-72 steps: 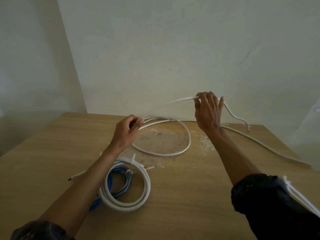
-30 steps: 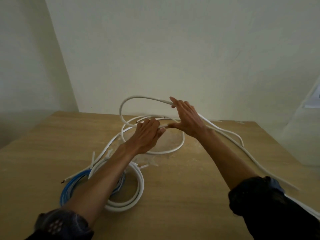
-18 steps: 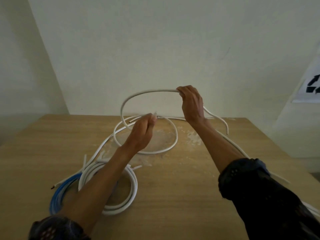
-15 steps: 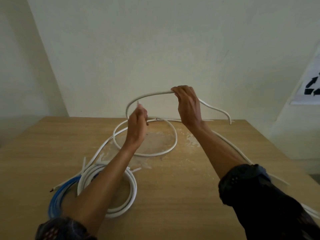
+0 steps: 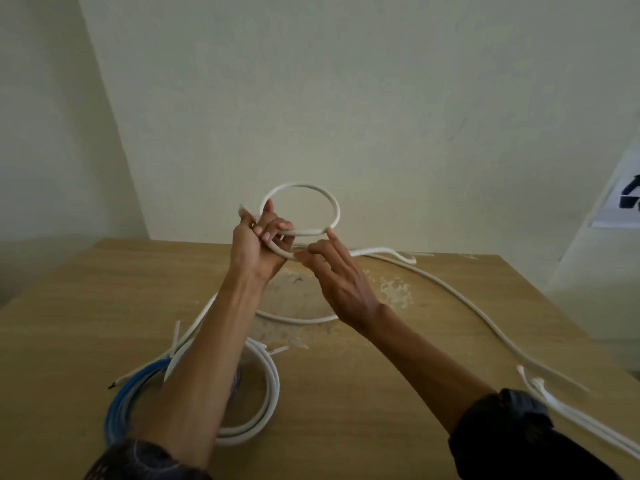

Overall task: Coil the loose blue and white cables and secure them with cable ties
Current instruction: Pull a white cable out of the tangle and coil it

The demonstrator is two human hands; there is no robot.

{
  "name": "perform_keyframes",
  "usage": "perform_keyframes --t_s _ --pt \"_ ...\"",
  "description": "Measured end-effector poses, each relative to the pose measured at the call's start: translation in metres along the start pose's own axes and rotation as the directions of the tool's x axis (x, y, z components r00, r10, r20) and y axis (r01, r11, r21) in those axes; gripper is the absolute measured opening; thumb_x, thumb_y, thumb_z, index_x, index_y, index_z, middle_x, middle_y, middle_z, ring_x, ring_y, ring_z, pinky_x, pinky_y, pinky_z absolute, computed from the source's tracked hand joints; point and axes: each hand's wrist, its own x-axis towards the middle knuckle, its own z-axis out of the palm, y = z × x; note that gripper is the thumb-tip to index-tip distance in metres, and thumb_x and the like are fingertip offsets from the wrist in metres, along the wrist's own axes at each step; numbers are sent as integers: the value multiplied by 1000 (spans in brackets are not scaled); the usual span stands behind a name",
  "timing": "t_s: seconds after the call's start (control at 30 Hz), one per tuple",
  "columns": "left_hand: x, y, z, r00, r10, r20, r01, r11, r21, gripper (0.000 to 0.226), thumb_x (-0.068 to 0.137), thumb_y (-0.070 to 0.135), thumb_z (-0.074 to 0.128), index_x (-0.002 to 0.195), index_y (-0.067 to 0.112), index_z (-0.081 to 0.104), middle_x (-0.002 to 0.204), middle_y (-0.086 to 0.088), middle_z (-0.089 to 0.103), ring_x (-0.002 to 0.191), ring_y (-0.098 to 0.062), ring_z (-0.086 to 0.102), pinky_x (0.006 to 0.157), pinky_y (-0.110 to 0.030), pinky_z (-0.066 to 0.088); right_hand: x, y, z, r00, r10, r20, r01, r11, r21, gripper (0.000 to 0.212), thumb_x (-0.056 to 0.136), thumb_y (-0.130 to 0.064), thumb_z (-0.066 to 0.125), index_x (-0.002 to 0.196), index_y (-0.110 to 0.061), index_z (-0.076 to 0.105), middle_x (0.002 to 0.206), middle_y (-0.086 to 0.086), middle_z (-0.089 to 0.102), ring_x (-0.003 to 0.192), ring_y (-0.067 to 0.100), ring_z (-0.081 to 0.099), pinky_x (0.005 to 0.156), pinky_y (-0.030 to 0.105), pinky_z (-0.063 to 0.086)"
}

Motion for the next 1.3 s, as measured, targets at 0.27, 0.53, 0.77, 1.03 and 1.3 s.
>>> perform_keyframes --t_s 0.27,0.53,0.77,1.03,1.3 --pt "-16 25 -27 980 -193 47 158 902 402 54 106 51 36 63 19 45 45 6 32 41 -9 33 55 -26 47 -11 19 0 997 -70 21 71 996 -49 15 98 -8 64 112 -9 69 95 13 65 89 29 61 109 48 43" --pt "-22 11 -35 987 -111 -120 151 903 401 61 104 52 42 51 23 36 37 9 20 30 -7 19 32 -20 23 -25 22 6 992 -61 113 69 995 -73 23 102 -36 59 96 -14 63 81 5 54 71 22 48 67 36 41" --pt "-22 13 -25 957 -178 -228 281 756 591 63 102 54 47 48 24 32 39 9 18 28 -6 16 33 -17 14 -26 18 2 990 -43 134 56 994 -95 53 104 -56 33 81 -16 59 77 2 52 69 19 45 70 36 31" --pt "-21 -8 -24 980 94 -177 -18 922 387 64 104 55 40 49 23 33 36 8 19 28 -7 16 30 -18 17 -15 6 16 819 554 -150 -566 823 -52 43 88 -42 60 121 -14 62 133 12 50 129 29 45 107 41 33" --pt "-30 -26 -39 976 155 -153 -74 897 436 63 101 61 40 51 24 32 38 7 19 31 -7 16 32 -20 18 -1 31 7 -196 791 579 -456 -597 660 6 97 6 56 91 3 55 90 21 62 65 23 63 59 36 57"
